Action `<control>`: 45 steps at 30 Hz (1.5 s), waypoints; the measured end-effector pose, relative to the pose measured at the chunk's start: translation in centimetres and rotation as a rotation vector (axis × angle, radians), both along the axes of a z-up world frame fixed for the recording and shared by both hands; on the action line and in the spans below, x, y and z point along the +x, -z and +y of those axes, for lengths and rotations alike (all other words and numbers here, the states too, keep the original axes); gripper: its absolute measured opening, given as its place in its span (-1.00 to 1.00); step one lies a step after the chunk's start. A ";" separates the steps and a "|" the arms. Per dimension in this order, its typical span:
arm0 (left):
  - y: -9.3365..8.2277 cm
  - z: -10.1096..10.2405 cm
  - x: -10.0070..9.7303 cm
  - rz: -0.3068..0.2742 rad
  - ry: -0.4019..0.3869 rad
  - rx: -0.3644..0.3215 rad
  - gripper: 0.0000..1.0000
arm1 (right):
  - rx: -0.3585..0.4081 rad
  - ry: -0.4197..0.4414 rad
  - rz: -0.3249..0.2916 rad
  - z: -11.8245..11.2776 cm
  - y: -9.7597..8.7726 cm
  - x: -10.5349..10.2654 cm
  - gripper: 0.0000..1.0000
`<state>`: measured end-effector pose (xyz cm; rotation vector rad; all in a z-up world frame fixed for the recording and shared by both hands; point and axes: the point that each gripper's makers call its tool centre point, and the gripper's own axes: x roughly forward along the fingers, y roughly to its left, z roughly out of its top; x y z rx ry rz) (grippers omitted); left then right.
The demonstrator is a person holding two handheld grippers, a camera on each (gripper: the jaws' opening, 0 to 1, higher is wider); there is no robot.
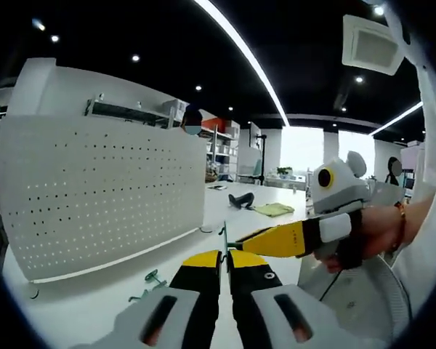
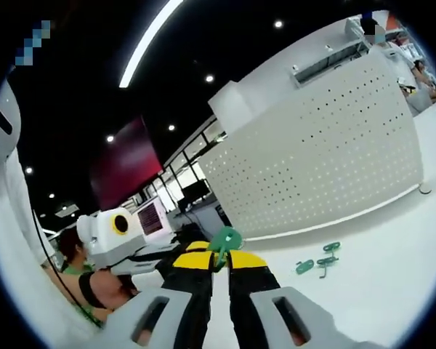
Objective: Insert the hook assembly into the mounting plate slot until the hook locks in place.
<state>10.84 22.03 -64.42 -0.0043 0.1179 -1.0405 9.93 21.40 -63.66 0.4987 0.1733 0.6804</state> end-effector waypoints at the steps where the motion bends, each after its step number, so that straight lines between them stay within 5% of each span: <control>1: -0.1 0.0 0.0 -0.004 -0.003 -0.001 -0.92 | 0.004 0.001 -0.002 -0.1 0.0 0.0 -0.91; 9: -0.6 0.1 0.0 -0.092 -0.012 0.034 -0.92 | 0.072 0.005 0.045 0.1 -0.3 0.0 -0.94; 12: -0.8 0.2 -0.1 -0.118 -0.016 0.031 -0.92 | 0.168 0.006 0.127 0.1 -0.4 0.1 -0.96; 17: -1.0 0.2 0.0 -0.141 -0.033 0.030 -0.91 | 0.189 0.016 0.136 -0.1 -0.6 0.2 -0.97; 19: -1.1 0.1 0.0 -0.132 -0.037 0.020 -0.91 | 0.184 0.016 0.134 -0.1 -0.6 0.2 -0.97; 22: -0.9 0.1 0.1 -0.010 -0.028 -0.047 -0.90 | 0.162 0.020 0.123 -0.1 -0.7 0.2 -0.97; 24: -1.0 0.2 0.2 -0.046 -0.025 -0.034 -0.89 | 0.145 0.022 0.108 -0.1 -0.7 0.3 -0.97; 30: -0.6 0.2 0.3 -0.030 -0.013 -0.023 -0.61 | 0.104 0.026 0.076 -0.1 -1.2 0.6 -0.97; 45: 0.0 1.9 0.7 -0.008 -0.036 -0.016 -0.55 | -0.021 0.102 -0.021 -1.5 -2.7 2.7 -0.97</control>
